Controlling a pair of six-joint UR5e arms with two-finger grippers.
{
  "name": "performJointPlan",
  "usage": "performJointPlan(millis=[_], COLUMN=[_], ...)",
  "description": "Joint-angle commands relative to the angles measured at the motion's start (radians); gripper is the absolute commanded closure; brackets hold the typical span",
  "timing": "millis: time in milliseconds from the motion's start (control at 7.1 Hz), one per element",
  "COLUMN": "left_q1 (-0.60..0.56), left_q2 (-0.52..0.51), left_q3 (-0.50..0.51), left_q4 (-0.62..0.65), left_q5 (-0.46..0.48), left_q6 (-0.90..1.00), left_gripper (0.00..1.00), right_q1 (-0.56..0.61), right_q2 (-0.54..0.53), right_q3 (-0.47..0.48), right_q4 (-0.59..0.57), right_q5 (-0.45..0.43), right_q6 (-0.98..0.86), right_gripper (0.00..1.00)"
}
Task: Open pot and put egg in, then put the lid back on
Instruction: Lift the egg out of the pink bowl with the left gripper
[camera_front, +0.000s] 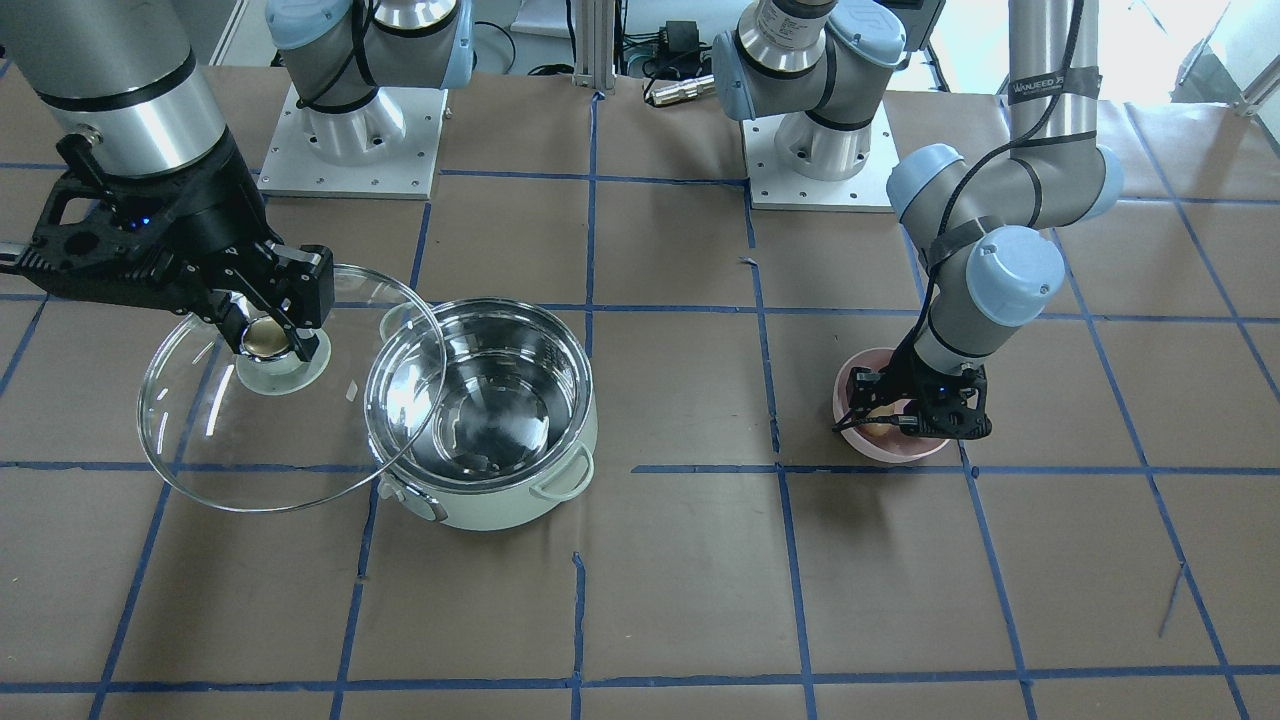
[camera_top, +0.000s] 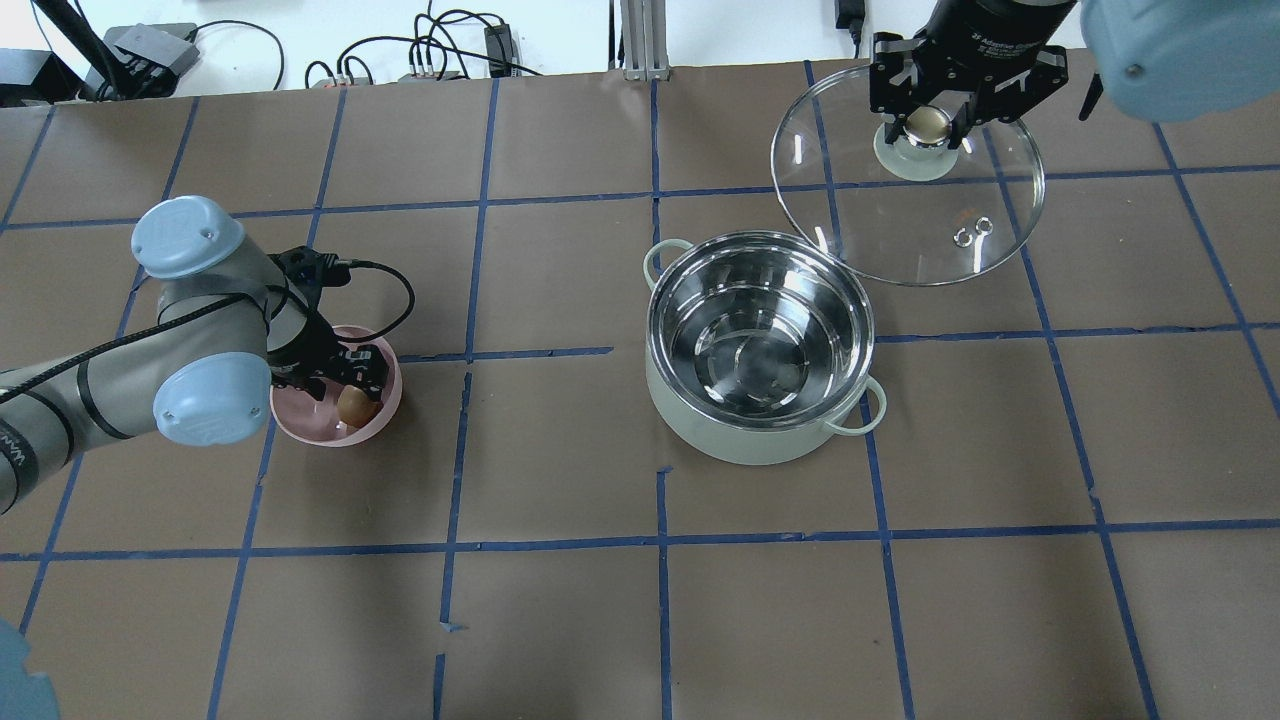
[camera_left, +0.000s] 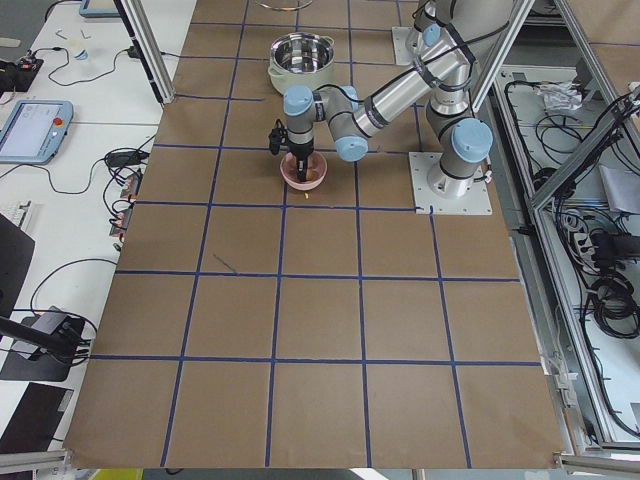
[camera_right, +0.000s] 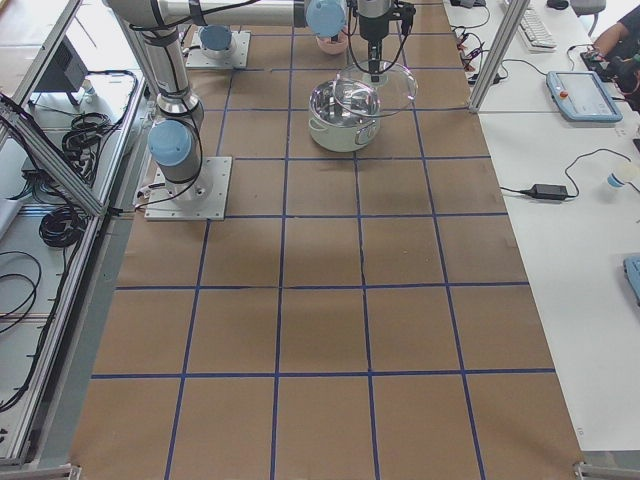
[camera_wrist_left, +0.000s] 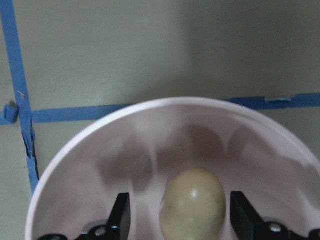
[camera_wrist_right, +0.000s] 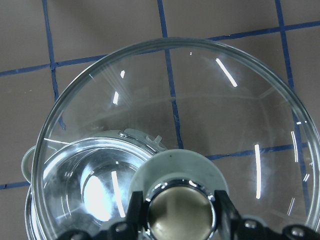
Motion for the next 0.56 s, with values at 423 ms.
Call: performJointPlan(millis=[423], left_q1=[0.000], left_q2=[0.001], left_q3=[0.004], left_q4=[0.000], left_q5=[-0.001], left_q6=[0.010], left_gripper=[0.79], right_q1=[-0.001], right_q2=[0.006], right_q3=[0.027], right_q4=[-0.029], right_q5=[0.001], right_q6=[-0.017], right_gripper=[0.54])
